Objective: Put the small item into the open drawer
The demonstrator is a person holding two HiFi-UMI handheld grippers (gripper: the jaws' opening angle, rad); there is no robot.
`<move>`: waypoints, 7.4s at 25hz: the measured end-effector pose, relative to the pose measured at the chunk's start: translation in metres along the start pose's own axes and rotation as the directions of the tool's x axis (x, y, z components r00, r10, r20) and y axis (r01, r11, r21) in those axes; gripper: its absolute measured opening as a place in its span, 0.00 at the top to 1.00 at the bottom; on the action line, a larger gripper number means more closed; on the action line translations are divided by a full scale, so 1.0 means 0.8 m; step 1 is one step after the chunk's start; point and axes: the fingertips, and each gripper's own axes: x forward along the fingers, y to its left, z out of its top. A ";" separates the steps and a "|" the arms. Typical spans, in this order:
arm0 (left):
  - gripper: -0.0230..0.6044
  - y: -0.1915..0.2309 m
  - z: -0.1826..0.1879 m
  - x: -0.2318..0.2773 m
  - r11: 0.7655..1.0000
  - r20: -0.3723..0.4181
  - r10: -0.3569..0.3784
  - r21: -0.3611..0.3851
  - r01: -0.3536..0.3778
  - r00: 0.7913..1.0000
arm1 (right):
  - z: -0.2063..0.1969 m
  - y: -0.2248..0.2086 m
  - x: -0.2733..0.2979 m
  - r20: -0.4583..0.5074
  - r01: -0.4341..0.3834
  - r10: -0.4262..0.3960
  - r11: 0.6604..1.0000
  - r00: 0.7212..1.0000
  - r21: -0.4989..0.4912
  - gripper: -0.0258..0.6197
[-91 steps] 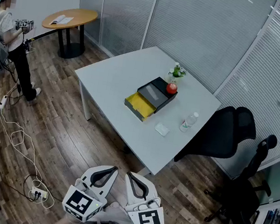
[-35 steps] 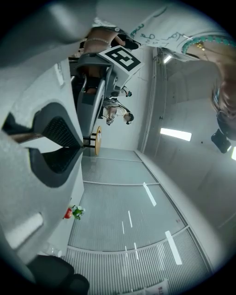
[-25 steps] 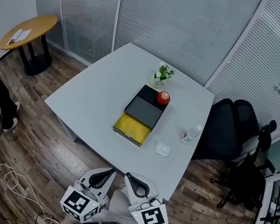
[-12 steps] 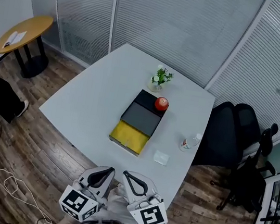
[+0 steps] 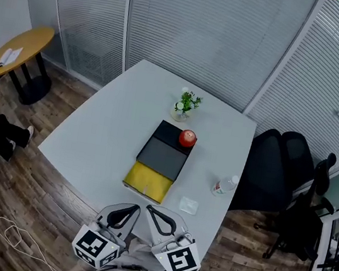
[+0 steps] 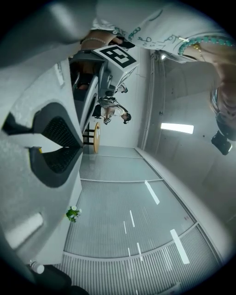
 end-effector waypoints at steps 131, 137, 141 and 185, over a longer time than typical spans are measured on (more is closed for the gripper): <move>0.97 0.103 -0.018 0.097 0.959 -0.198 -0.281 -0.031 0.280 0.939 | -0.380 -0.200 -0.043 -0.846 0.213 -0.241 0.965 0.476 -0.155 0.90; 0.97 0.109 -0.021 0.092 0.964 -0.201 -0.266 -0.042 0.263 0.943 | -0.414 -0.204 -0.042 -0.874 0.191 -0.189 0.975 0.448 -0.113 0.87; 0.97 0.117 -0.022 0.090 0.969 -0.203 -0.246 -0.045 0.242 0.948 | -0.429 -0.206 -0.041 -0.885 0.193 -0.149 0.979 0.441 -0.069 0.85; 0.97 0.122 -0.026 0.091 0.955 -0.235 -0.294 -0.031 0.295 0.926 | -0.403 -0.207 -0.044 -0.905 0.180 -0.137 0.981 0.403 -0.068 0.95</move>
